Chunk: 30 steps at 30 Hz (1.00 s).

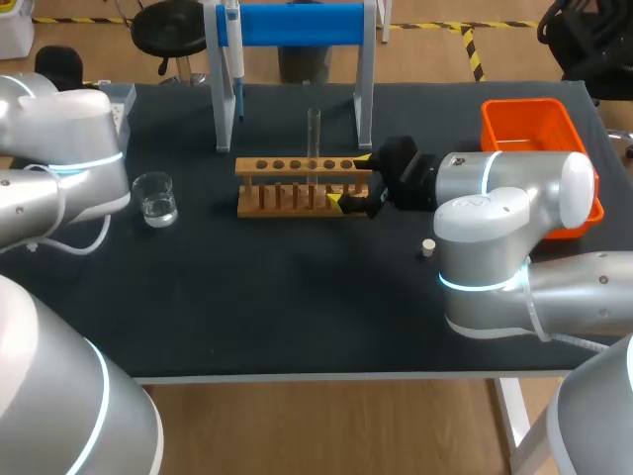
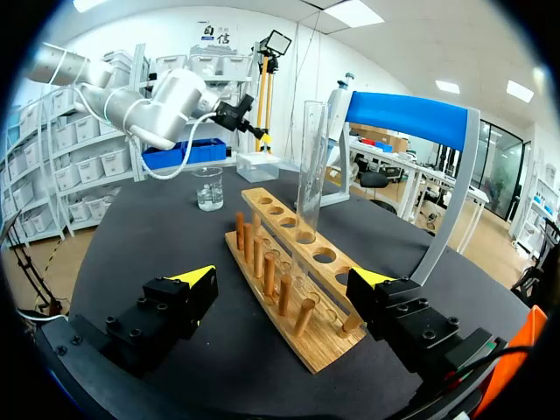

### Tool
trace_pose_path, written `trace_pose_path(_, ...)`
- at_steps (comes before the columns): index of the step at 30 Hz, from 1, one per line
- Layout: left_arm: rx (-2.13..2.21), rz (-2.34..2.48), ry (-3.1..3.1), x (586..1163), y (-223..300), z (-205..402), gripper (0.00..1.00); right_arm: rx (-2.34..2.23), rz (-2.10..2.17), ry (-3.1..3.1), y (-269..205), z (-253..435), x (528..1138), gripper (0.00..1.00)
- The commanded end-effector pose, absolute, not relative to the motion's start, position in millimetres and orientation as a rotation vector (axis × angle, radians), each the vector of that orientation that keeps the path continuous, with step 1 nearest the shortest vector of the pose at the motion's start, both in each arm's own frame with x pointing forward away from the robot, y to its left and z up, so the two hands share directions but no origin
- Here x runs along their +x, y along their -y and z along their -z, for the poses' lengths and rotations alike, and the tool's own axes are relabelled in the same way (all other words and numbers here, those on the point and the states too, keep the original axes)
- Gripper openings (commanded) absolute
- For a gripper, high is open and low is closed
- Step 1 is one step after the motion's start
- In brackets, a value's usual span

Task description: Invert the test tube, pick up the pipette, mount the tip to pipette, aspirate from beaker and dispense into the tube, eject the tip, return the pipette, and cap with the stopper.

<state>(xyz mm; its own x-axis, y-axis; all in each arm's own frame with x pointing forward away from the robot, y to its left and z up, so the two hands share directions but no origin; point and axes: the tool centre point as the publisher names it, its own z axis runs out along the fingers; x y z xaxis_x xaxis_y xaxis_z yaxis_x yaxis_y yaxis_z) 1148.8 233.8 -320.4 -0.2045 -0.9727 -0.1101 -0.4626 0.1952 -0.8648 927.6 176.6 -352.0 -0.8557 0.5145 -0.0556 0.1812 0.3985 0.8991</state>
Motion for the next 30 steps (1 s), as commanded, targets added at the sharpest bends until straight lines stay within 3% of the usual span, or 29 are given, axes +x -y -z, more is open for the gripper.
trace_pose_path(1, -1.345, 0.930, -1.769, 1145.5, -232.7, 317.3, 0.00, 0.603, -1.441, -2.342, -175.7, 351.1, 927.8, 1.00)
trace_pose_path(18, -1.222, 0.966, -1.793, 1127.3, -220.7, 282.4, 0.00, 0.603, -1.441, -2.342, -175.7, 351.1, 927.8, 1.00)
trace_pose_path(23, -1.006, 1.081, -1.976, 1104.1, -200.3, 255.7, 0.00, 0.603, -1.441, -2.342, -175.7, 351.1, 927.8, 1.00)
trace_pose_path(27, -0.573, 1.356, -2.211, 1065.0, -168.1, 232.6, 0.00, 0.603, -1.441, -2.342, -175.7, 351.1, 927.8, 1.00)
trace_pose_path(30, -0.573, 1.356, -2.211, 1065.0, -168.1, 232.6, 0.00, 0.603, -1.441, -2.342, -175.7, 351.1, 927.8, 1.00)
